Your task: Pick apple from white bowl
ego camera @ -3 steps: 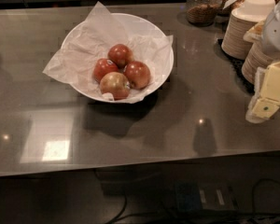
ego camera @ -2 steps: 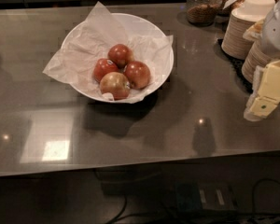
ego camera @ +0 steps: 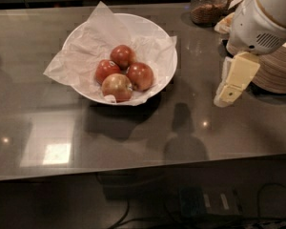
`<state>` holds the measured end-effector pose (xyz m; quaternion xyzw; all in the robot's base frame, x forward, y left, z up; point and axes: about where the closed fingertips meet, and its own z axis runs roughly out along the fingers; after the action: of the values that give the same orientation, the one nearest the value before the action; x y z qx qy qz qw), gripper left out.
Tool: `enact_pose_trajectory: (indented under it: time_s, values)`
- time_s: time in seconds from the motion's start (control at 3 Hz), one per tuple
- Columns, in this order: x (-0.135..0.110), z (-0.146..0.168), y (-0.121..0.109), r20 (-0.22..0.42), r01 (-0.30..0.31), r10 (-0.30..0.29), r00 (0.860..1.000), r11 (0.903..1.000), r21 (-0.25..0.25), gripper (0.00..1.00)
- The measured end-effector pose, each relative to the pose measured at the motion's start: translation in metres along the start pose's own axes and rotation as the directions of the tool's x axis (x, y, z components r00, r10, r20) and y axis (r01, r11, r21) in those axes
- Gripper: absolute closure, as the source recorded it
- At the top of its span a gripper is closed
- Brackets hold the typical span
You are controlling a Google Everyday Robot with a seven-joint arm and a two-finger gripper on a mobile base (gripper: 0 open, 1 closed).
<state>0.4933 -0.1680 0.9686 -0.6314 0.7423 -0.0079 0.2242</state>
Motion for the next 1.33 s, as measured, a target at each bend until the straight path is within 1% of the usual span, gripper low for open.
enact_pose_trajectory:
  time_s: [0.33,0.67,1.0,1.33]
  values:
    - [-0.028,0.017,-0.015,0.067,0.051,-0.050,0.996,0.9987,-0.009,0.00]
    - [-0.028,0.017,-0.015,0.067,0.051,-0.050,0.996,0.9987,-0.009,0.00]
    - [-0.032,0.022,-0.017,0.082,0.055,-0.053,0.995,0.9984,-0.014,0.00]
    - [-0.061,0.054,-0.032,0.176,0.065,-0.056,0.983,0.9967,-0.048,0.00]
